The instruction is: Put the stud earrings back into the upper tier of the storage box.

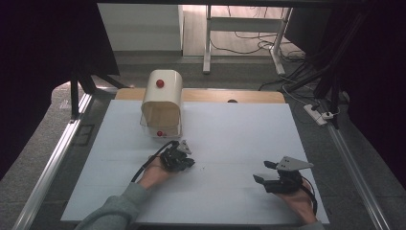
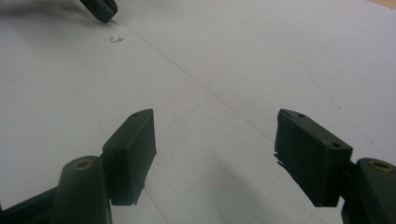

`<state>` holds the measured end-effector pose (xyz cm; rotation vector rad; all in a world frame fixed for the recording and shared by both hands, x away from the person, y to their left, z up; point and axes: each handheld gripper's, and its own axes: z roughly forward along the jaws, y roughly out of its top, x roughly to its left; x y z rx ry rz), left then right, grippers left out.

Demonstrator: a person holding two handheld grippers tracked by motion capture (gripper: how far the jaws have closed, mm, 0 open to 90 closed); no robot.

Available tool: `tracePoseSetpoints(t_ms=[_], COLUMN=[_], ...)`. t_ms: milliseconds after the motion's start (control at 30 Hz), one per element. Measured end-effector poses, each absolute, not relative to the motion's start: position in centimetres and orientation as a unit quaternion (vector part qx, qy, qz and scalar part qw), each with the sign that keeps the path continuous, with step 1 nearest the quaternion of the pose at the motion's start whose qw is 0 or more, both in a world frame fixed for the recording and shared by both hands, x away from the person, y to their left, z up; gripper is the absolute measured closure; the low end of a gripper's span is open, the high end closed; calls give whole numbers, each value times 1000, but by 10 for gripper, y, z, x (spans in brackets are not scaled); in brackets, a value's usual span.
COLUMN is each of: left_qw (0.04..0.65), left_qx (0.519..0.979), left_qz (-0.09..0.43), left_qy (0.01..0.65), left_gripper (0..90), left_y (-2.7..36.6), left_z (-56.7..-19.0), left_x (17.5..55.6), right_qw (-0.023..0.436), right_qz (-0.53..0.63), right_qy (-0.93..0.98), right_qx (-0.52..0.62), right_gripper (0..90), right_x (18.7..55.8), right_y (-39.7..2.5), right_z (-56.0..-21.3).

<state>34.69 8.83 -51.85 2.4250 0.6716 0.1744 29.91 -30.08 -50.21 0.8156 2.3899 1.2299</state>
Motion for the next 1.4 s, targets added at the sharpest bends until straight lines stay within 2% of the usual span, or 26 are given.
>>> tracePoseSetpoints(t_ms=[267, 767, 1400], left_qw=[359, 413, 454], left_qx=[894, 871, 849], left_qz=[62, 71, 87], left_qy=[260, 255, 256], left_gripper=[856, 856, 855], left_y=[99, 111, 132], left_z=[-496, -456, -422], left_x=[338, 325, 315], right_qw=[165, 165, 167], right_qz=[432, 432, 437], right_qy=[839, 839, 836], right_qx=[286, 286, 288], right_gripper=[285, 285, 285], right_x=[299, 299, 299], right_y=[-300, -300, -300], right_z=[-502, -502, -503])
